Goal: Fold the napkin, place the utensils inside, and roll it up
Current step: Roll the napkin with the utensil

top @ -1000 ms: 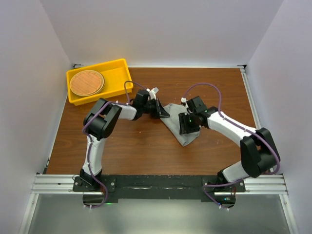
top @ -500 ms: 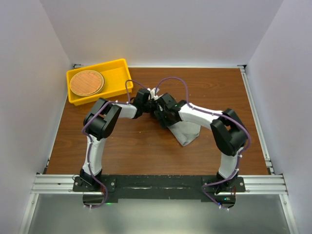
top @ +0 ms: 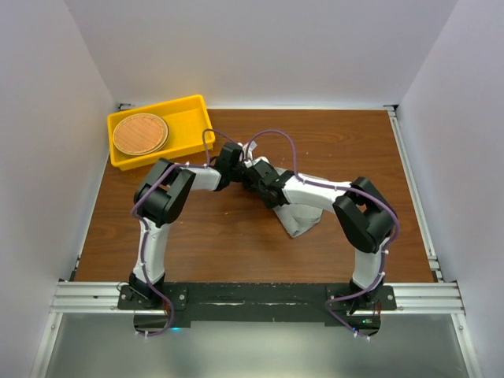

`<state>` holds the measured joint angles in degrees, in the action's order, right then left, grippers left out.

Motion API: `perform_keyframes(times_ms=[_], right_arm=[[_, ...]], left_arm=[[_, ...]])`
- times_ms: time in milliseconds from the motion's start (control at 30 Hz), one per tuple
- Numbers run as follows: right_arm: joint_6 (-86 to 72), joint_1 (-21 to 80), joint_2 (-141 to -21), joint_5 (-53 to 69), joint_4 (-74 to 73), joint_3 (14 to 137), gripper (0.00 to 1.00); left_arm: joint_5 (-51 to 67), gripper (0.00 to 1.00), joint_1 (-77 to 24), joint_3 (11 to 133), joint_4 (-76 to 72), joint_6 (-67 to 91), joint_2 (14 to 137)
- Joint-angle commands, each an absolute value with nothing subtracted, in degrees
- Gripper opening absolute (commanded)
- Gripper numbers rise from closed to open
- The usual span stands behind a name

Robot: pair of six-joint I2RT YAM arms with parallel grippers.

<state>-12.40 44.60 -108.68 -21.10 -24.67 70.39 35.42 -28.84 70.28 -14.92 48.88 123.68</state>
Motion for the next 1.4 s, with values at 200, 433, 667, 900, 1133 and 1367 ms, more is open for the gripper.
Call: perform_keyframes(times_ms=[200,433,667,900,1133,1367], right_arm=[[-11.34,37.11,-106.35,7.67,-15.82,65.12,0.00],[-16.76,33.58,-108.63,31.32,-11.70,66.54,0.00],[-30.31,28.49,-109.51,45.86,6.03,56.98,0.00],[-35.25,23.91,-110.13,46.58,11.69,49.49,0.00],[-32.96,23.12,-112.23,41.41,10.38,46.76,0.00],[-30.06,23.03,-112.15,33.32,5.10,44.12,0.00]], left_arm=[[30.94,0.30,-20.05,67.50,-5.36,44.39,111.02],[29.44,0.33,-17.23,67.07,-2.90,41.39,103.89],[32.96,0.32,-18.98,62.67,-8.51,44.82,103.53],[35.15,0.30,-22.58,59.77,-14.14,48.68,105.64],[37.35,0.25,-25.40,57.66,-21.87,51.24,108.98],[38.50,0.22,-26.10,54.93,-30.14,52.65,113.29]])
